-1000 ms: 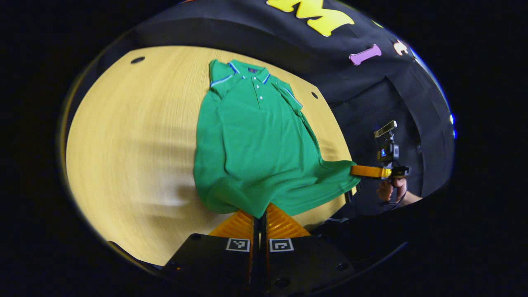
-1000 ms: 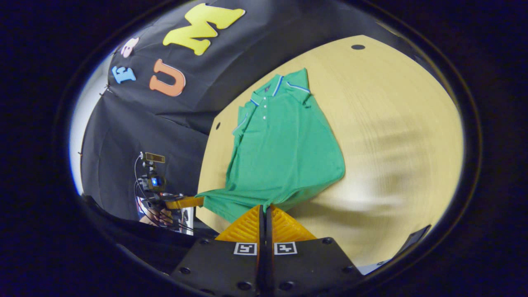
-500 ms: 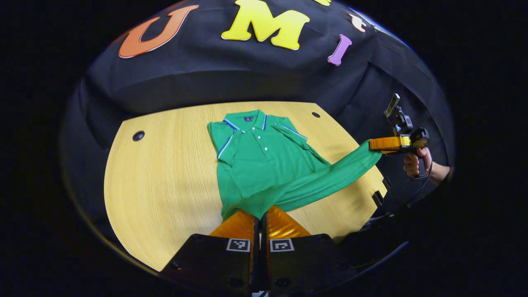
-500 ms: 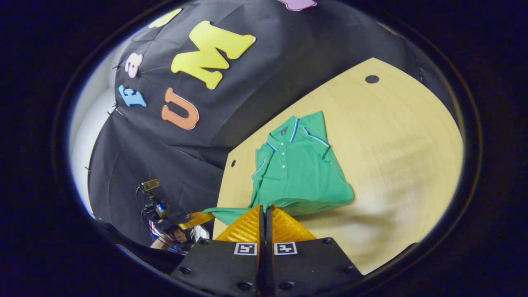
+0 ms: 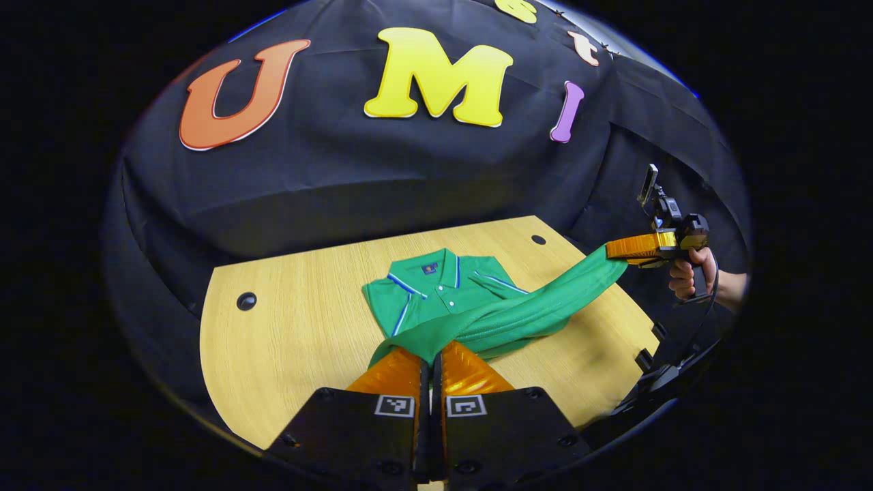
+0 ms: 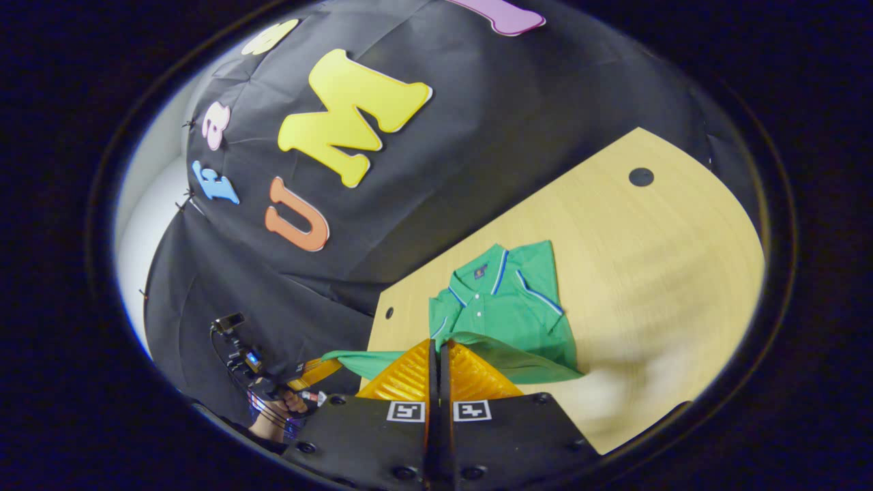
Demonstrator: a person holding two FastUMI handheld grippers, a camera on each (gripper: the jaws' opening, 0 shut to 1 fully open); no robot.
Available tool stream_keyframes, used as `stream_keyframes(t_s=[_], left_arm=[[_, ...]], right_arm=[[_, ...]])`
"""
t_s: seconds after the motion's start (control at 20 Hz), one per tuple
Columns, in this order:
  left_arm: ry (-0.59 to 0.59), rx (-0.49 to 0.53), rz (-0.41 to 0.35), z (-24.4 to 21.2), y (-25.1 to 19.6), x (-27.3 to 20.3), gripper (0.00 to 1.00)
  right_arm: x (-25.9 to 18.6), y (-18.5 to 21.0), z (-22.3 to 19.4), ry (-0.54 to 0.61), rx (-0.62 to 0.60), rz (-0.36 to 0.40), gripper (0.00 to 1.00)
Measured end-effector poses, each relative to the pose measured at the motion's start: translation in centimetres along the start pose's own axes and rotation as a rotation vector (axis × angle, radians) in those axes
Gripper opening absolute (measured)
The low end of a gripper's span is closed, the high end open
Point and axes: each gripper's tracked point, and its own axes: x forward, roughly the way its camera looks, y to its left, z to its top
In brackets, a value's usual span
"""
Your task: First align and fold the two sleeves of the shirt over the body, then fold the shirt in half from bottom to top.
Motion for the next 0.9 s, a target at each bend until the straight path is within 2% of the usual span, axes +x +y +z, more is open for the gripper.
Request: stream_keyframes(t_s=[0.25,0.6,0.9], left_arm=[[-0.028,-0.028,-0.005,3.0,0.5,2.8,0.03],[-0.096,-0.058,0.006,7.4,3.0,7.4,0.03],[-0.091,-0.053,0.057,7.8,4.6,11.7,0.04]], right_arm=[[2.4,0.6,3.8,-0.035,-0.027,0.000,0.00],[5.9,-1.9,8.7,-0.080,-0.046,-0.056,0.00],[9.7,-4.0,9.7,-0.064,-0.096,-0.110,0.01]])
